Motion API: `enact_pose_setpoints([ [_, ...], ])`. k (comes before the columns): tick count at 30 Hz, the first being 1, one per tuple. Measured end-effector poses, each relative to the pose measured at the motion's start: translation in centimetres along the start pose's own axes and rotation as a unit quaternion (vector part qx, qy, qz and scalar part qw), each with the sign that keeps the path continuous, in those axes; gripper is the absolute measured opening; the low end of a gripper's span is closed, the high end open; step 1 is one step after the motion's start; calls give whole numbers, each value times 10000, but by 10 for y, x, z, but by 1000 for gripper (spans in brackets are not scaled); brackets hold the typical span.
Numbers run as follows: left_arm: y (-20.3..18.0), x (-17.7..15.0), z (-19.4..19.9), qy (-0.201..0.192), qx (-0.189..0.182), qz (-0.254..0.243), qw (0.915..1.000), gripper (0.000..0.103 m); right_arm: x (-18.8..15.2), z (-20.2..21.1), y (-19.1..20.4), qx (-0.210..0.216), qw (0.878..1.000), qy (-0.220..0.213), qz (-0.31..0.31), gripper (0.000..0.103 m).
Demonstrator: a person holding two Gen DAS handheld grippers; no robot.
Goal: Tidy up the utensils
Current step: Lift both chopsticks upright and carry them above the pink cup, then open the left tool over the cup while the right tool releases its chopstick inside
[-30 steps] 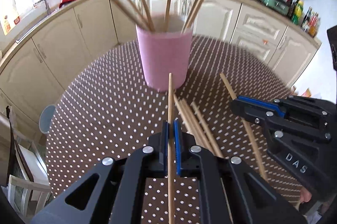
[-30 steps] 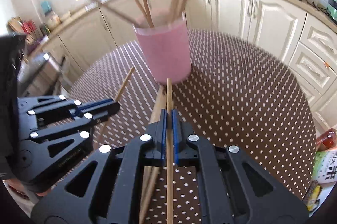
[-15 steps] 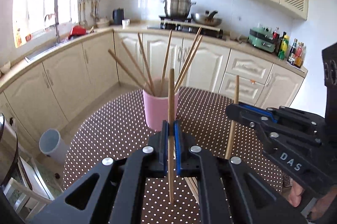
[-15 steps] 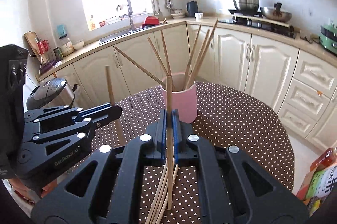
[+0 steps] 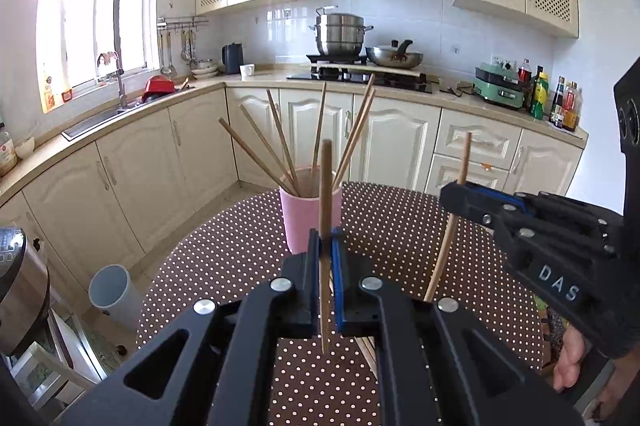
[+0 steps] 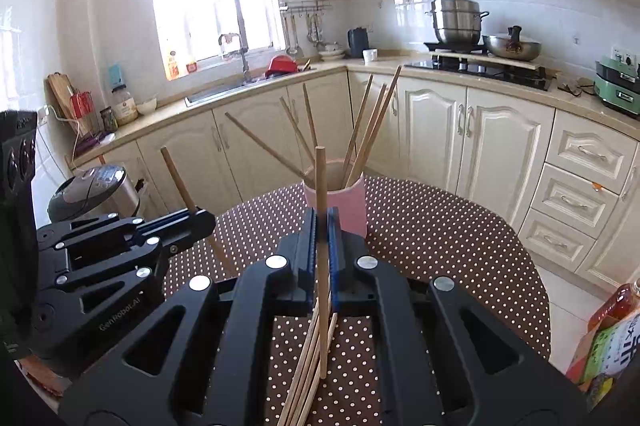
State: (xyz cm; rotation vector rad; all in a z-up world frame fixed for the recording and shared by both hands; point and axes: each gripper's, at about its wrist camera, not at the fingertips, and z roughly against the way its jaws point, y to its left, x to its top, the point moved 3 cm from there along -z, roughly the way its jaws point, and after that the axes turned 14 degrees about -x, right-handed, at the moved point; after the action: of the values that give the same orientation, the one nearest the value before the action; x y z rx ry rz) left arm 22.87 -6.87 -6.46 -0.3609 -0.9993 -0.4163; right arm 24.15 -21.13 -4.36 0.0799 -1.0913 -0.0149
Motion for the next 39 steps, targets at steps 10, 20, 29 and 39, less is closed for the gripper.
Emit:
enact_pose_setpoints([
  [10,-2,22,6,-246,-61,-45,9997,6,16,5,-8,31,9997,-220,-84,6],
  [20,4,77,2,-911,-25,-17,9958,6,60,3,-14,33,9974,-708,-145,6],
  [29,19,117,-24,-1278,75,131,9917,6,103,-14,-8,1,9921,-1242,-185,6],
  [39,38,123,-60,-1201,152,238,9924,6,120,-41,-5,-55,9871,-1553,-382,6],
])
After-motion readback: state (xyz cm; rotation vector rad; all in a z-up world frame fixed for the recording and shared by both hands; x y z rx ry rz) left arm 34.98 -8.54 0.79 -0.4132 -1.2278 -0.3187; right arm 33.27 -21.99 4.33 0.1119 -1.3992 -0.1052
